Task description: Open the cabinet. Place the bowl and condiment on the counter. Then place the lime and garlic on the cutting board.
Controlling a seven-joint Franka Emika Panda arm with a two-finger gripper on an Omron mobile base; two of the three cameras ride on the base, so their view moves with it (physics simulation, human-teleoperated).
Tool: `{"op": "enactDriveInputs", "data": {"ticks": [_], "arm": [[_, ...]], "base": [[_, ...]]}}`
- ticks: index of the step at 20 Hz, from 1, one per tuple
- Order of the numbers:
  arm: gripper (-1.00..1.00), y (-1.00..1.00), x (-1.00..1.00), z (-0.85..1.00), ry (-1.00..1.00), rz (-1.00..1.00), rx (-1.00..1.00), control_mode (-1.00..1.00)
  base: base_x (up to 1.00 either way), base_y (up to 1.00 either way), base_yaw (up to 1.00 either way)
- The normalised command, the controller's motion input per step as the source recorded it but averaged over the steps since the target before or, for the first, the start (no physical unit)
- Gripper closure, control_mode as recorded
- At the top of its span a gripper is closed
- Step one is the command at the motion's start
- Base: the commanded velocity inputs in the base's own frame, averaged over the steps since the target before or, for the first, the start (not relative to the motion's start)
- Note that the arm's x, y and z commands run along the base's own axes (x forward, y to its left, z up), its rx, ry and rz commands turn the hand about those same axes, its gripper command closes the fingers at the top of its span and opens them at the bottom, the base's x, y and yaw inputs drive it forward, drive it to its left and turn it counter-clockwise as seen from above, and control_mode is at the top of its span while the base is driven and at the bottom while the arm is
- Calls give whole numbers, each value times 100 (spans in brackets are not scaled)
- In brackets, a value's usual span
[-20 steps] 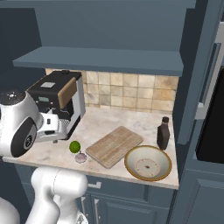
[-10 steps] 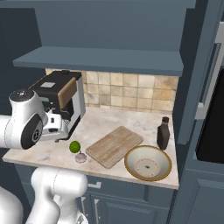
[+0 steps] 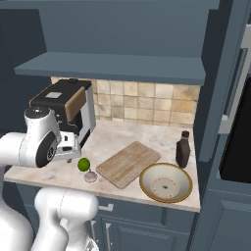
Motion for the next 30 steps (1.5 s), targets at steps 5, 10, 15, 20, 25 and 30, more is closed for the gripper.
{"op": "enactDriveInputs", "data": {"ticks": [5,10,15,20,25,30], "arm": [[-100,0,15,-17,0,1,0,-100],[-100,0,17,-17,0,0,0,-100],[-100,0,19,-12,0,0,0,-100],[-100,0,16,-7,0,0,0,-100],[-100,0,17,-7,0,0,0,-100],[-100,0,10,-14,0,0,0,-100]], "base": [[0,0,0],[0,0,0],[0,0,0],[0,0,0],[0,0,0],[0,0,0]]}}
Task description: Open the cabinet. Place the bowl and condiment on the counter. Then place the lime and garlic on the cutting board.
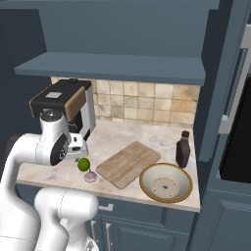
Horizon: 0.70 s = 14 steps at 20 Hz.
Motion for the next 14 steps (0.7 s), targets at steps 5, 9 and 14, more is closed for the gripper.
{"op": "enactDriveInputs", "data": {"ticks": [5,9,14], "arm": [[-100,0,10,-17,0,0,0,-100],[-100,0,16,-14,0,0,0,-100],[-100,0,16,-7,0,0,0,-100]], "base": [[0,0,0],[0,0,0],[0,0,0]]}}
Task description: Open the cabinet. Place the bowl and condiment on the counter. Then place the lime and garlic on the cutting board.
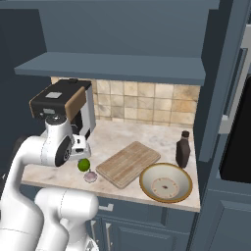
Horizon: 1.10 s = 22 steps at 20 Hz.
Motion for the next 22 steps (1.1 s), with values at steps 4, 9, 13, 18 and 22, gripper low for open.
{"op": "enactDriveInputs", "data": {"ticks": [4,9,13,18,22], "arm": [[-100,0,17,-4,1,0,0,-100],[-100,0,15,-5,1,0,0,-100],[-100,0,14,-10,1,0,0,-100],[-100,0,14,-18,2,0,-2,-100],[-100,0,14,-18,1,0,-3,-100]], "base": [[0,0,0],[0,0,0],[0,0,0],[0,0,0],[0,0,0]]}}
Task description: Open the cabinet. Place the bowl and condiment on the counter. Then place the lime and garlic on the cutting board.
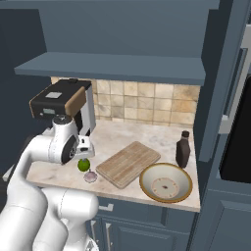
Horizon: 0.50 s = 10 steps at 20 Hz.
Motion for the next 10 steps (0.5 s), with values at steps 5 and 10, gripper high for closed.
{"op": "enactDriveInputs", "data": {"ticks": [5,10], "arm": [[-100,0,15,-9,2,0,-1,-100],[-100,0,14,-3,4,0,-1,-100]], "base": [[0,0,0],[0,0,0]]}}
